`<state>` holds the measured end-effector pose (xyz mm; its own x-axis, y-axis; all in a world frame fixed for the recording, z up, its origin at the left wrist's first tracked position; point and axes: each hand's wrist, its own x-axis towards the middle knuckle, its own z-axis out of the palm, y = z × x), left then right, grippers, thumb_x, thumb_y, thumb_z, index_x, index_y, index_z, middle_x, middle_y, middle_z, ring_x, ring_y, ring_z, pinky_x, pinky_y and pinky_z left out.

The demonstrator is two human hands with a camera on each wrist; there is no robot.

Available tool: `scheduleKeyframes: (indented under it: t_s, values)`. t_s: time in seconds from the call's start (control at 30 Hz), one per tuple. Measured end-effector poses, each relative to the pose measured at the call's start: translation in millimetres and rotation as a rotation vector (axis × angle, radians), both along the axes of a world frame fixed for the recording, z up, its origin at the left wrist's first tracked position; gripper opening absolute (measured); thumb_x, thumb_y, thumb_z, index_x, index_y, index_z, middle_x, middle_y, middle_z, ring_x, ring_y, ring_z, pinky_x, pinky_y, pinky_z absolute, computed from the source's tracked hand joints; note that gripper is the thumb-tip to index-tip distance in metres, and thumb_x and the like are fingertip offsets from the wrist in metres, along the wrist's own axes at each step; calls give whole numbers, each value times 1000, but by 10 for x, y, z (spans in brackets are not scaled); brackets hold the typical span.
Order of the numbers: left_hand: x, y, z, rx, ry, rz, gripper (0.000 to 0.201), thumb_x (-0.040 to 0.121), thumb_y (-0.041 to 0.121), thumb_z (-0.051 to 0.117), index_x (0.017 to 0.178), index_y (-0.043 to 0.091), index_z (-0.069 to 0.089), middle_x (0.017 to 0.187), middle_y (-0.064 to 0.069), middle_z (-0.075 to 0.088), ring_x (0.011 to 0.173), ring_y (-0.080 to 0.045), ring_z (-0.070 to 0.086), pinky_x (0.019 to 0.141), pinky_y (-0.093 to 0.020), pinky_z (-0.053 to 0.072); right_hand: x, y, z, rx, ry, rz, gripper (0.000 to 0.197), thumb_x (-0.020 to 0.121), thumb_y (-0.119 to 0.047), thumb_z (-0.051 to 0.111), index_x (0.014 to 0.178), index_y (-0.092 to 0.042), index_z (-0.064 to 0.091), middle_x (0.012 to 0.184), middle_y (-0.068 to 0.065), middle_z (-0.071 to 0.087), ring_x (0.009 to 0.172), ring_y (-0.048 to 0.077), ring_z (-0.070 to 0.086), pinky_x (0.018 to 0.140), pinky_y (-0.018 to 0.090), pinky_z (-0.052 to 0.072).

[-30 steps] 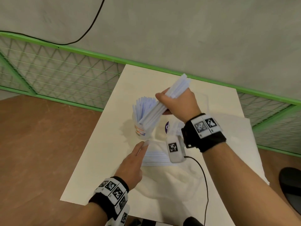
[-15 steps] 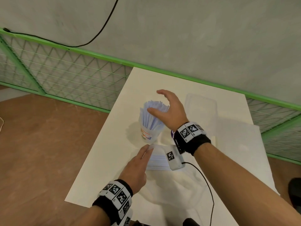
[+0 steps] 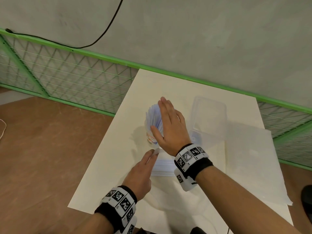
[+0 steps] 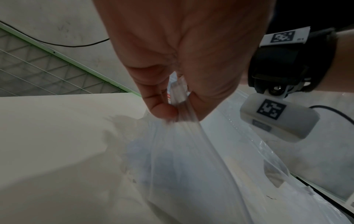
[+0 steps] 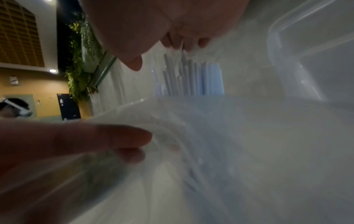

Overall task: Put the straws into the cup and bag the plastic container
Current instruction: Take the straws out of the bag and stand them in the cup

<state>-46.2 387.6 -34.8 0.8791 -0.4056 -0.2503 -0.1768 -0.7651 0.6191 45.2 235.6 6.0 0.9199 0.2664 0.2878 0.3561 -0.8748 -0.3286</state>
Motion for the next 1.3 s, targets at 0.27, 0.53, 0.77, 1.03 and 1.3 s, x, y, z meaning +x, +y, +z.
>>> scheduleKeyframes:
  t_s: [0.27,0.53,0.77,1.03,1.3]
  values:
    - [-9,5,-20,6,4,1,87,78,-11,42,152,26,17,159,11,9,101,-25,59,85,-29,47,45,81,-45,-35,-22,6,68,97,-40,40,154,-10,19,163,5,16,150,21,13,120,38,14]
    - [-7,0,-4,1,-7,8,87,79,-10,43,153,27,14,160,11,7,108,-23,57,87,-24,45,122,119,-72,-177,34,93,60,101,-46,36,151,-15,31,160,-2,25,150,19,14,118,41,16]
    - [-19,26,-47,-23,18,-13,94,73,-13,42,152,31,16,158,15,8,93,-24,60,83,-33,51,310,-10,46,-211,235,-16,66,100,-58,20,155,-23,16,163,-10,9,150,15,2,119,44,9]
    - [32,11,-81,-68,-25,-32,99,70,-12,45,153,30,13,159,13,5,123,-22,50,86,-20,42,-525,-41,239,197,-99,138,29,75,-13,37,79,-11,66,75,3,64,67,27,60,61,38,51]
    - [-11,-148,-136,-177,-2,-116,104,71,-17,42,152,37,6,158,25,-3,144,0,18,106,-12,28,-1254,-271,-839,-124,468,-8,45,74,-2,57,118,-9,60,120,9,61,99,33,59,78,43,54]
